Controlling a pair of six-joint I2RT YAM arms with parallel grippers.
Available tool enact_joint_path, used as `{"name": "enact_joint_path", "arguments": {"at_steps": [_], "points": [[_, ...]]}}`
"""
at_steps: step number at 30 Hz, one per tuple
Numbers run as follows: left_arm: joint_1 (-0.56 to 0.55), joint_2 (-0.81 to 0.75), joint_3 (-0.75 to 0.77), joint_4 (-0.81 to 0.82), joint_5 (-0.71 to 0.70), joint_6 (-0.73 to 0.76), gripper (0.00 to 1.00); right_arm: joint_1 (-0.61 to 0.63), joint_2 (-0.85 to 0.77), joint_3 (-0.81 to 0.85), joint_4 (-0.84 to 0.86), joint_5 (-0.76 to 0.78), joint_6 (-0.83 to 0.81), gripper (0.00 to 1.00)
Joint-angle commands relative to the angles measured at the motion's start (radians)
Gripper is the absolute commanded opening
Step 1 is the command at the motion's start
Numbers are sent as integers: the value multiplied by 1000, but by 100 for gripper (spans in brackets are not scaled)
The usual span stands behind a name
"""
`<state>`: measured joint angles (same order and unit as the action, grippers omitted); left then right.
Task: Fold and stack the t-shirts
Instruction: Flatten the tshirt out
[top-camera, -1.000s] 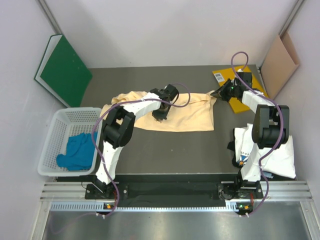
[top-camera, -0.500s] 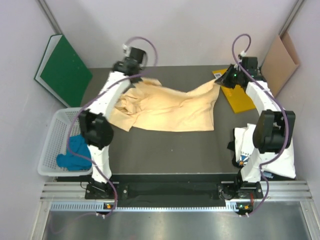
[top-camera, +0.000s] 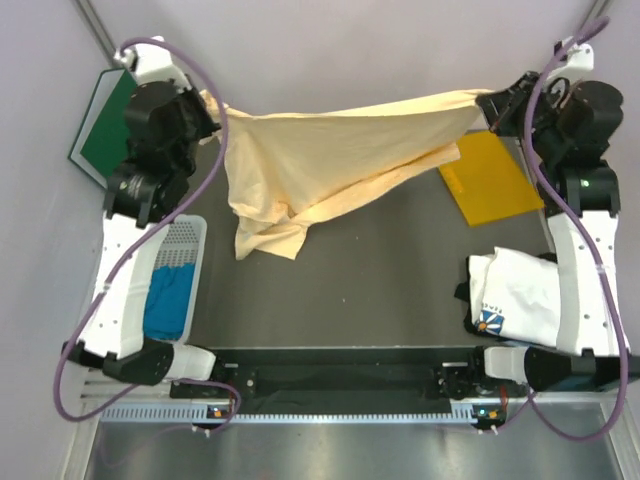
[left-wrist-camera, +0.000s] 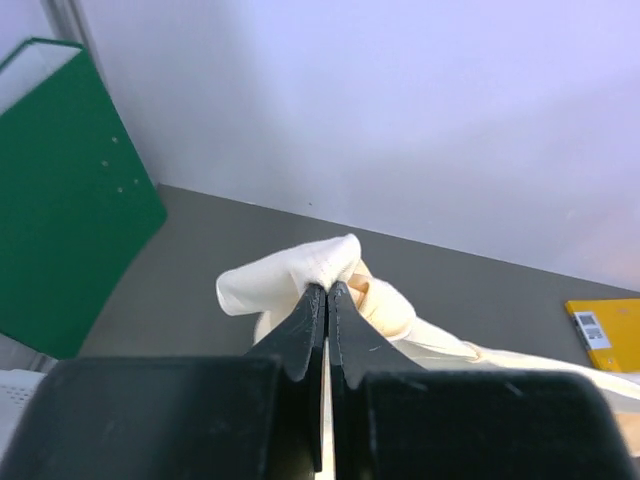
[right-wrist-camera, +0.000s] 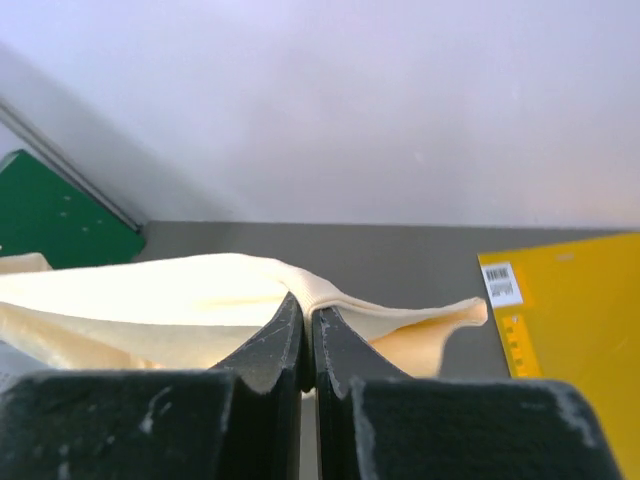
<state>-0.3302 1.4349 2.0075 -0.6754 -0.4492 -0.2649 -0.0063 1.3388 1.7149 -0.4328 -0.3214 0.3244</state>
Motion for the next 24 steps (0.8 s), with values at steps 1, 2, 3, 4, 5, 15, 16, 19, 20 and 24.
{"name": "enact_joint_path", "arguments": {"at_steps": [1, 2, 3, 4, 5, 15, 16, 19, 20, 24], "points": [[5, -235, -71, 125, -2, 49, 0, 28, -186, -40, 9, 2, -68, 0], [3, -266, -91, 132, 3, 47, 0, 29, -254, -52, 8, 2, -70, 0], [3, -293, -95, 131, 21, 46, 0, 29, -288, -78, 5, 4, -73, 0], [3, -333, -93, 126, 29, 44, 0, 29, -324, -92, 0, 18, -74, 0], [3, -350, -84, 122, 36, 41, 0, 29, -393, -109, 2, 25, -71, 0], [3, -90, 232, 41, 132, 75, 0, 32, -481, -214, 43, 120, -58, 0], [5, 20, 331, 18, 123, 88, 0, 31, -443, -221, 61, 134, -58, 0], [16, 220, 466, -15, 112, 112, 0, 32, -335, -247, 123, 150, -61, 0], [29, 261, 482, -19, 124, 107, 0, 31, -299, -253, 137, 154, -59, 0], [108, 491, 481, -32, 234, 61, 0, 32, -86, -264, 233, 137, -25, 0]]}}
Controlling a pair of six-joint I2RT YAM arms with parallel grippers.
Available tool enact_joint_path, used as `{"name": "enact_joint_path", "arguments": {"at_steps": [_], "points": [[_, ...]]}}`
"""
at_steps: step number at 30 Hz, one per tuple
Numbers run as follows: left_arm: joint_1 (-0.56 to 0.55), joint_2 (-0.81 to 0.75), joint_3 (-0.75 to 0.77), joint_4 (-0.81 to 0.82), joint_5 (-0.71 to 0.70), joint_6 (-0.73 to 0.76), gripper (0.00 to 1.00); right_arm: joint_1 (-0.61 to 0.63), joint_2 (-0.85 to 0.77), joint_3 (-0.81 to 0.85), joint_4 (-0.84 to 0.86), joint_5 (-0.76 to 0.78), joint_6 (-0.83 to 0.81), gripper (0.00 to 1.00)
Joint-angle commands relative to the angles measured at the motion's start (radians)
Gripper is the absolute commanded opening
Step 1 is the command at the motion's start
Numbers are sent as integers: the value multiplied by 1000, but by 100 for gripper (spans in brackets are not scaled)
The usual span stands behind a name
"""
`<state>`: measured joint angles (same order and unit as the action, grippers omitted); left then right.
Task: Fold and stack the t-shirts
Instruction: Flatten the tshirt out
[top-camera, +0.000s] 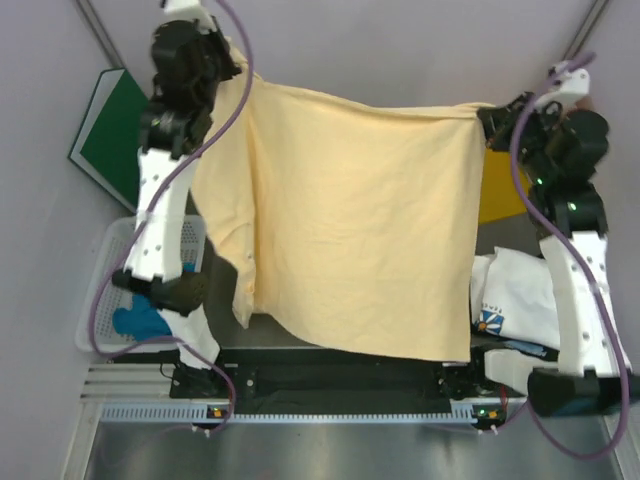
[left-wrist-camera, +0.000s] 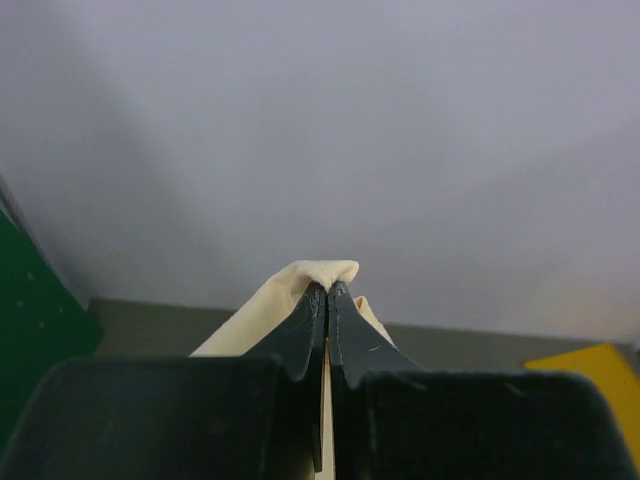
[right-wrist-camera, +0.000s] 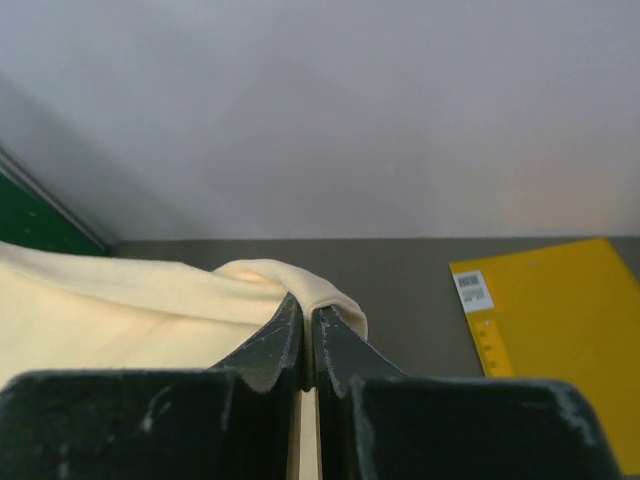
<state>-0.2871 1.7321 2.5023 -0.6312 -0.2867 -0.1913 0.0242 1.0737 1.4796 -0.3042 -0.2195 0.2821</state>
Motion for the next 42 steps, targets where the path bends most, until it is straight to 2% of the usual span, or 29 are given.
{"name": "enact_joint_path", "arguments": {"at_steps": [1, 6, 7, 10, 11, 13, 14, 15, 17, 18, 21, 24, 25, 28, 30, 32, 34, 35, 38, 42], "points": [[83, 233, -16, -96, 87, -17, 0, 2, 278, -27, 118, 19, 22, 0], [108, 444, -118, -81, 150, -16, 0, 0, 604, 71, 157, -29, 40, 0], [114, 472, -125, -75, 161, -22, 0, 0, 715, 102, 146, -35, 39, 0], [129, 581, -106, -71, 187, -53, 0, 0, 892, 214, 128, -66, 54, 0], [132, 605, -97, -79, 196, -57, 20, 0, 923, 253, 122, -69, 58, 0], [137, 658, -65, -96, 242, -60, 72, 0, 983, 283, 117, -76, 72, 0], [137, 664, -60, -105, 241, -63, 88, 2, 996, 307, 111, -78, 75, 0], [137, 650, -86, -105, 235, -66, 99, 0, 1006, 318, 93, -78, 78, 0], [140, 606, -152, -70, 231, -68, 99, 0, 1020, 343, 79, -78, 81, 0], [149, 545, -248, -8, 234, -79, 99, 0, 1020, 350, 61, -81, 80, 0], [184, 463, -383, 53, 262, -132, 99, -1, 1036, 390, 10, -81, 80, 0], [233, 455, -439, 39, 267, -203, 72, 2, 1049, 413, -21, -90, 88, 0], [247, 454, -456, 41, 271, -218, 56, 0, 1055, 416, -27, -93, 91, 0], [307, 468, -493, 60, 325, -279, 40, 2, 1074, 435, -58, -104, 94, 0], [336, 507, -468, 73, 391, -315, 44, 2, 1089, 455, -82, -110, 91, 0], [344, 555, -421, 62, 443, -327, 63, 0, 1101, 479, -110, -112, 78, 0], [345, 653, -303, 33, 527, -335, 68, 2, 1117, 496, -121, -113, 72, 0], [345, 711, -246, 30, 567, -350, 68, 0, 1123, 502, -131, -113, 69, 0], [342, 782, -203, 54, 665, -396, 65, 0, 1141, 525, -148, -116, 65, 0], [321, 820, -206, 85, 692, -424, 51, -3, 1155, 541, -151, -116, 63, 0]]}}
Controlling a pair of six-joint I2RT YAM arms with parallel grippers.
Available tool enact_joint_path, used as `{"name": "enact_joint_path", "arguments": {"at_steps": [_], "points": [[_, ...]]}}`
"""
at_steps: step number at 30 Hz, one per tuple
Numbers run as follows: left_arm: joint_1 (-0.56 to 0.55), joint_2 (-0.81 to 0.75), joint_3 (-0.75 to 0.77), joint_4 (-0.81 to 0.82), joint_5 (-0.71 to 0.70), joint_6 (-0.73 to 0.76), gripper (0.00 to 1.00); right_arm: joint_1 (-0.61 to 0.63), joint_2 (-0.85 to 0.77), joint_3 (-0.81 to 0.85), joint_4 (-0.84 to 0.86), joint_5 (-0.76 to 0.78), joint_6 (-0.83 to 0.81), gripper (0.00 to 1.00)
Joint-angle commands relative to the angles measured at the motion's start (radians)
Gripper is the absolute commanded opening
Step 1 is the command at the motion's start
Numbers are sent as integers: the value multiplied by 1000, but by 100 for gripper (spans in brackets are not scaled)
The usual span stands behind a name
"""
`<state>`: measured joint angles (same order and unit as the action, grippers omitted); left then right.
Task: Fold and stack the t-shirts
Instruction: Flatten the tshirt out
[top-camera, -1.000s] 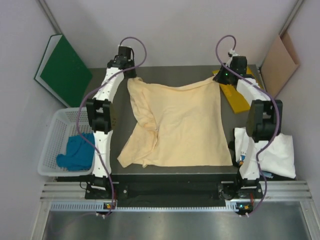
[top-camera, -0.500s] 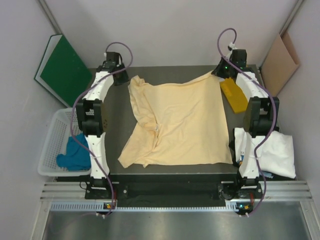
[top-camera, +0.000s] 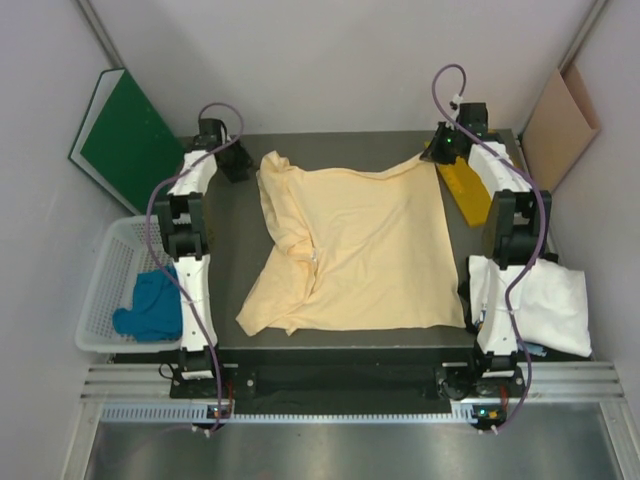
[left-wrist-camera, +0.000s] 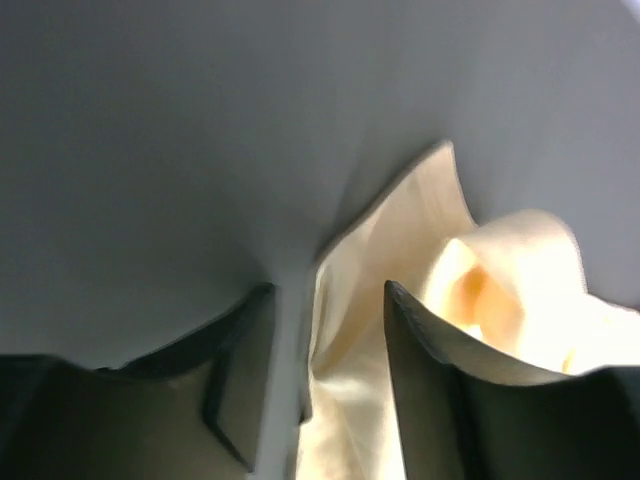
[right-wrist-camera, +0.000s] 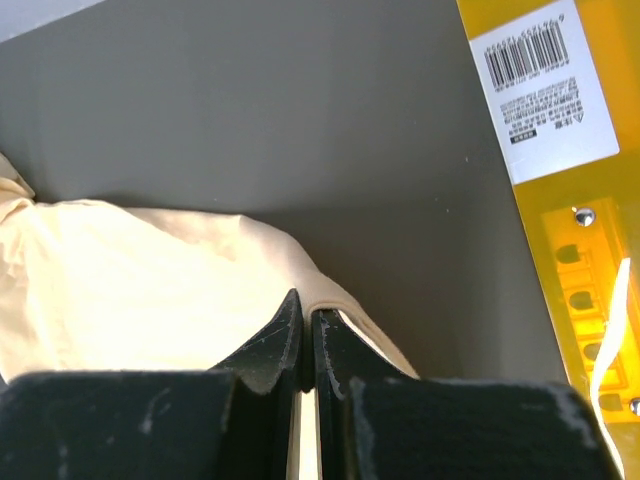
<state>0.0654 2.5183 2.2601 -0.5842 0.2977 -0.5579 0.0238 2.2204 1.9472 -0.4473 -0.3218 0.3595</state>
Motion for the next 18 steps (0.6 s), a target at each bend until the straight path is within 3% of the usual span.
{"name": "enact_joint_path", "arguments": {"at_steps": [1, 4, 8, 10, 11, 18], "points": [[-32, 40, 35, 40, 113, -63, 48, -4, 12, 79, -11, -14, -14, 0], [-42, 51, 6, 61, 121, -76, 40, -12, 16, 82, -10, -16, -13, 0], [-61, 63, -13, 55, 123, -70, 36, -16, 21, 84, -11, -19, -16, 0], [-62, 68, -14, 35, 118, -63, 21, -16, 22, 79, -14, -22, -16, 0], [-62, 66, -17, 29, 103, -62, 0, -48, 22, 78, -14, -25, -11, 0], [-59, -105, -73, 8, -133, -34, 0, -51, 1, 49, -22, -39, -19, 0]]}}
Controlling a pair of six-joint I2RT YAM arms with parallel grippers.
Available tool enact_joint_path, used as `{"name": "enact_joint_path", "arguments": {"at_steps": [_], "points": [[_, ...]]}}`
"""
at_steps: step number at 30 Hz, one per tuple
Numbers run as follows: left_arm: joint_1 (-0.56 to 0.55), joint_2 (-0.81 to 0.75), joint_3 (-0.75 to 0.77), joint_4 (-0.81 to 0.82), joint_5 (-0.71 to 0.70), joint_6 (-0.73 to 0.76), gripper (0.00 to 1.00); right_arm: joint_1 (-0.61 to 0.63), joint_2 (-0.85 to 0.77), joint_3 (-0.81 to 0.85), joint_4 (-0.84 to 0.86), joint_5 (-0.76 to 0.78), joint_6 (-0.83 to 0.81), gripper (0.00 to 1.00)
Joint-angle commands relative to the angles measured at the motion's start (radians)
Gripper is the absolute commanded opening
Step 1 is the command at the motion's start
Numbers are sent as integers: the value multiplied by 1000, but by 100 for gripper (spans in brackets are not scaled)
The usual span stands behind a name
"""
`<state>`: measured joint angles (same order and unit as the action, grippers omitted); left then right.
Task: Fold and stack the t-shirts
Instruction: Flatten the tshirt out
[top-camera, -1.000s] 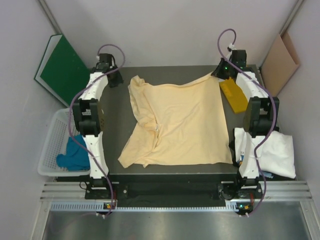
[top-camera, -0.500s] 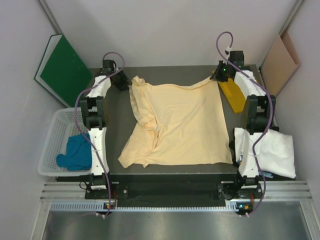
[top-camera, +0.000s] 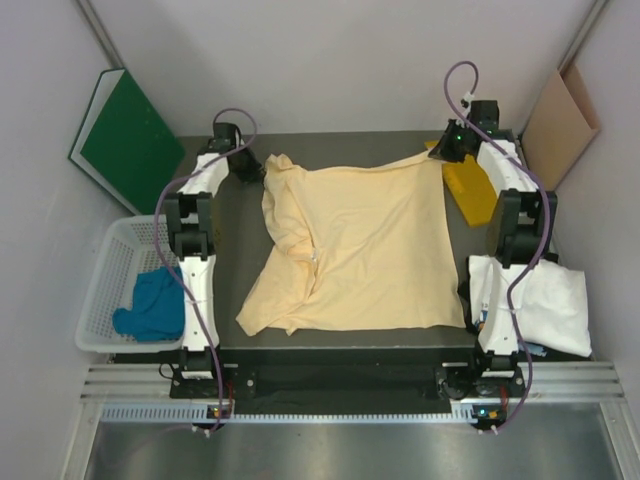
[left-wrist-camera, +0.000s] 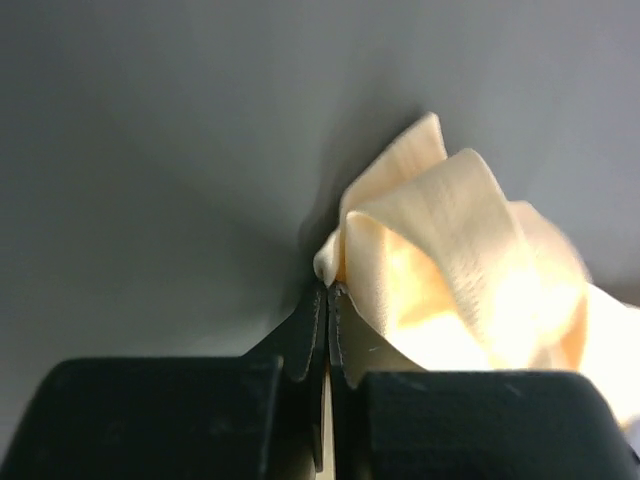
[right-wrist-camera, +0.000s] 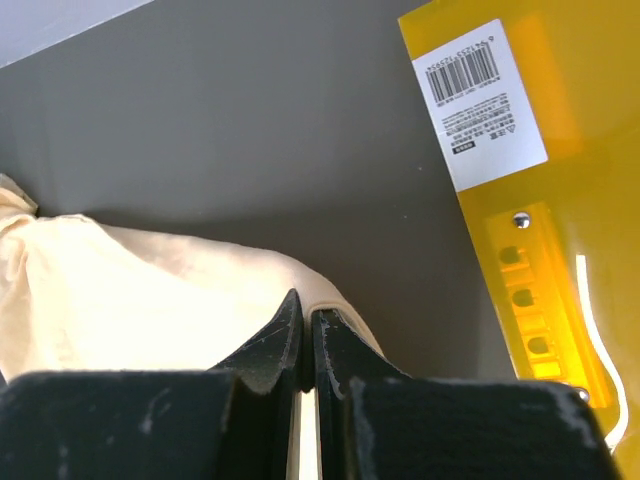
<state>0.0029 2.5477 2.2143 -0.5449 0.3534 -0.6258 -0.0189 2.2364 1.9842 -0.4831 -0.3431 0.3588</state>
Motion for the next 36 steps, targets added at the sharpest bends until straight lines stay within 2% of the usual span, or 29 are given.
{"name": "enact_joint_path", "arguments": {"at_steps": [1, 5, 8, 9, 12, 15, 18, 19, 22, 23, 25, 26, 27, 29, 30, 33, 36], "points": [[3, -161, -30, -35, -223, 38, 0, -9, -20, -7, 18, -20, -20, 0], [14, -303, -24, -56, -397, 58, 0, -9, -50, -44, 17, -27, -23, 0], [8, -377, -19, -40, -427, 86, 0, -9, -70, -73, 18, -31, -24, 0], [3, -391, -18, -23, -415, 95, 0, -9, -75, -85, 17, -33, -26, 0], [-40, -391, 13, -33, -260, 121, 0, -10, -90, -113, 15, -36, -29, 0], [-113, -351, 39, -121, -185, 155, 0, -9, -100, -137, 18, -40, -29, 0], [-201, -328, -57, -164, -122, 184, 0, -9, -112, -163, 23, -42, -31, 0], [-242, -322, -130, -167, -110, 198, 0, -9, -115, -171, 31, -40, -32, 0], [-291, -317, -220, -205, -68, 221, 0, -9, -129, -194, 37, -37, -32, 0], [-291, -320, -228, -254, -103, 207, 36, -9, -136, -199, 38, -36, -32, 0], [-275, -386, -321, -210, -158, 172, 53, -9, -146, -219, 49, -36, -32, 0], [-264, -417, -361, -123, -203, 160, 77, -9, -152, -225, 51, -34, -29, 0], [-251, -478, -402, -62, -214, 137, 85, -9, -155, -235, 54, -34, -27, 0], [-213, -512, -476, 18, -232, 121, 96, -9, -161, -245, 55, -36, -29, 0], [-204, -497, -435, 19, -240, 126, 99, -9, -162, -254, 58, -36, -27, 0], [-188, -398, -269, -77, -223, 152, 99, -9, -166, -268, 58, -37, -27, 0], [-192, -351, -177, -104, -197, 159, 99, -9, -169, -277, 61, -39, -27, 0]]}}
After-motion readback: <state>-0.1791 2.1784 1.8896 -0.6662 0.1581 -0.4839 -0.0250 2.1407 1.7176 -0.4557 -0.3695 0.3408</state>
